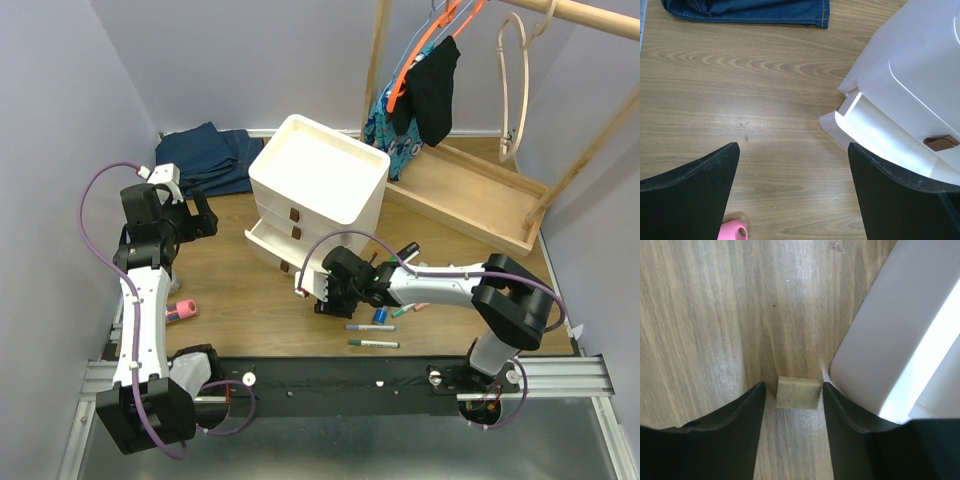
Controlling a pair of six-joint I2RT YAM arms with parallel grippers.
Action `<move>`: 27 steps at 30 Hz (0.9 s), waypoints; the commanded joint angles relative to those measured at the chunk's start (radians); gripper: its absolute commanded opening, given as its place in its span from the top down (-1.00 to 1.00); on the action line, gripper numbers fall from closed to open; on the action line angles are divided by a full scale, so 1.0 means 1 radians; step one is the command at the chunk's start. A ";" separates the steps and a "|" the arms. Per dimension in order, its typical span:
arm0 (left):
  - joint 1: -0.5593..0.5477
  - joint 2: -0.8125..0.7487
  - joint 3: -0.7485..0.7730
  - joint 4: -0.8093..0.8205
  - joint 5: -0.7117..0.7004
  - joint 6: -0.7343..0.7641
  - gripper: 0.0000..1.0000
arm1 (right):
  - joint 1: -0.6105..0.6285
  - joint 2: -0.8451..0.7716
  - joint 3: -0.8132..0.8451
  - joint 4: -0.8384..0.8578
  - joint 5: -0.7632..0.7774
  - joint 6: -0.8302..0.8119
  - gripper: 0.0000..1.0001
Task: Sort the stationery into containers
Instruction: Pick up the stationery from the center of the board, then place the stationery in the drawer.
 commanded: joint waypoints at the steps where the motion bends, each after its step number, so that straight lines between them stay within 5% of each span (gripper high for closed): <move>1: 0.009 -0.016 -0.021 0.014 0.019 -0.011 -0.97 | -0.014 0.033 0.038 0.003 -0.036 0.035 0.00; 10: 0.007 -0.017 -0.028 0.020 0.030 -0.020 -0.97 | -0.016 -0.028 0.030 -0.112 -0.094 0.003 0.45; 20: 0.009 -0.029 -0.062 0.044 0.060 -0.078 -0.97 | -0.017 -0.154 0.186 -0.345 -0.301 -0.012 0.54; 27: 0.007 -0.045 -0.080 0.052 0.065 -0.090 -0.97 | -0.016 -0.127 0.303 -0.171 -0.102 0.045 0.55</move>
